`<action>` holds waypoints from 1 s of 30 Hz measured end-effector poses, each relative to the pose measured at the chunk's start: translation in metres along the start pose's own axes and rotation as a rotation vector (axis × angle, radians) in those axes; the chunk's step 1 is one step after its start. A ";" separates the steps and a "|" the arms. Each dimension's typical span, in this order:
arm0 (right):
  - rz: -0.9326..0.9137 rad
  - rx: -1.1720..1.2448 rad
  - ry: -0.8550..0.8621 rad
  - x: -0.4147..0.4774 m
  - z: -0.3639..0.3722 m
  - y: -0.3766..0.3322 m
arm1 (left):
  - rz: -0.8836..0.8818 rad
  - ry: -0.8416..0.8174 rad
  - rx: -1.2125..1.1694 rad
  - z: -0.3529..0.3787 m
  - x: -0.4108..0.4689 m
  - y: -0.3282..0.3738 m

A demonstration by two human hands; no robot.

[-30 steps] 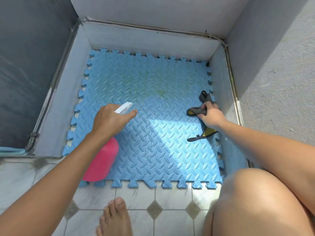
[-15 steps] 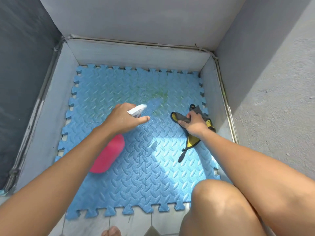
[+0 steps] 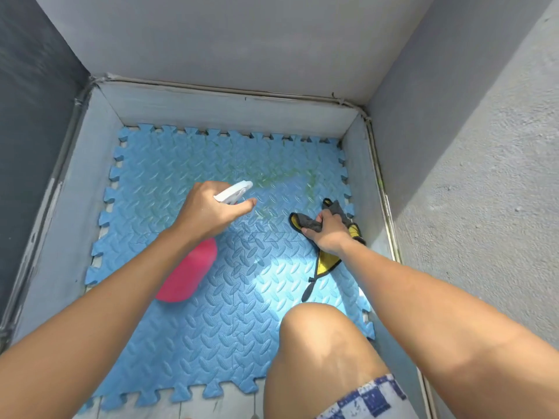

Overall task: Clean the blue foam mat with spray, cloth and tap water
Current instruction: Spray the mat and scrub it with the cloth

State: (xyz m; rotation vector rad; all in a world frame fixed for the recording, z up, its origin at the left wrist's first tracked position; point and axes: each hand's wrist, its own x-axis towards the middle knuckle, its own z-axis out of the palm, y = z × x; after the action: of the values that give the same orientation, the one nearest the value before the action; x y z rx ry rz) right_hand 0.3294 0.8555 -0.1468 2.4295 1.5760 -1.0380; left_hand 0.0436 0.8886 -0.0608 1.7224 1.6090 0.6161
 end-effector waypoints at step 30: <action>-0.773 0.084 0.216 0.014 0.051 -0.092 | -0.235 0.032 0.139 -0.021 0.022 -0.036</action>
State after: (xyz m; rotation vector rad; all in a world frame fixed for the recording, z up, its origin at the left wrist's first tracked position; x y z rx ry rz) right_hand 0.2313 0.8899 -0.1671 2.0357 2.7035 -0.9296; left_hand 0.0071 0.9136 -0.0765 1.5940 1.8814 0.4268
